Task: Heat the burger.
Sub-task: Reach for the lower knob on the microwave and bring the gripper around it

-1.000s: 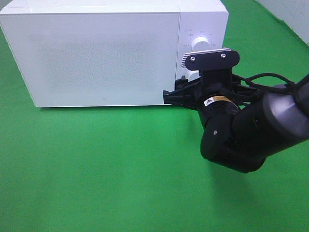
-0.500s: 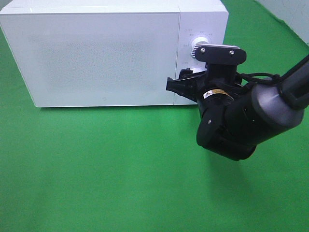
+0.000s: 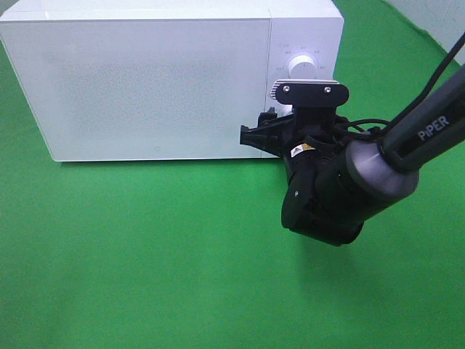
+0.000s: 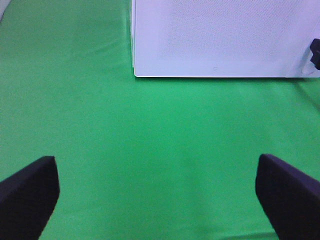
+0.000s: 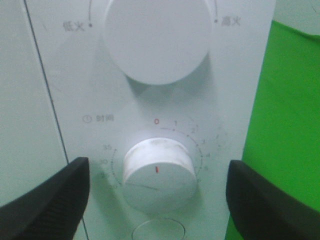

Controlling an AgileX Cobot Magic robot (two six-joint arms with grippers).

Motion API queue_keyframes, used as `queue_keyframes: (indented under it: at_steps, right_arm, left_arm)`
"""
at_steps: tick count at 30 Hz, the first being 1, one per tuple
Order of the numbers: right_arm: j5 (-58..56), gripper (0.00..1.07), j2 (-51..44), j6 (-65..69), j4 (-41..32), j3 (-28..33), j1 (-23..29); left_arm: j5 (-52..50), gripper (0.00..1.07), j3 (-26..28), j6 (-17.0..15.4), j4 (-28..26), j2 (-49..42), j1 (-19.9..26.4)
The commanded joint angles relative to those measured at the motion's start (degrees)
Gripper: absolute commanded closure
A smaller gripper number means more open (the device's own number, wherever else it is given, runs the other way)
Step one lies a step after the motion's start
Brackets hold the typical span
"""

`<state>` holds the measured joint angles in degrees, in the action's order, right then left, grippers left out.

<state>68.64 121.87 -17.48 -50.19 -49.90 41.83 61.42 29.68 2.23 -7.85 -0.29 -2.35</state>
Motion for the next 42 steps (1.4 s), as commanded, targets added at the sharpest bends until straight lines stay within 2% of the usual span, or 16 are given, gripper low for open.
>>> queue_keyframes:
  at_steps: [1,10,19,42]
  right_arm:
    - [1.5,0.34,0.3,0.6,0.7,-1.0,-0.3]
    - [1.3,0.34,1.5,0.6,0.5,-2.0,-0.3]
    - [-0.6,0.34,1.5,0.6,4.1,-2.0,-3.0]
    - [-1.8,0.34,-0.3,-0.7,5.3,-0.2,-3.0]
  left_arm:
    - [-0.3,0.06,-0.3,0.1,-0.2,-0.7,0.1]
    - [-0.3,0.06,-0.3,0.1,-0.1,-0.7,0.1]
    - [-0.3,0.06,-0.3,0.1,-0.1,-0.7,0.1]
    - [-0.3,0.06,-0.3,0.1,-0.1,-0.7,0.1]
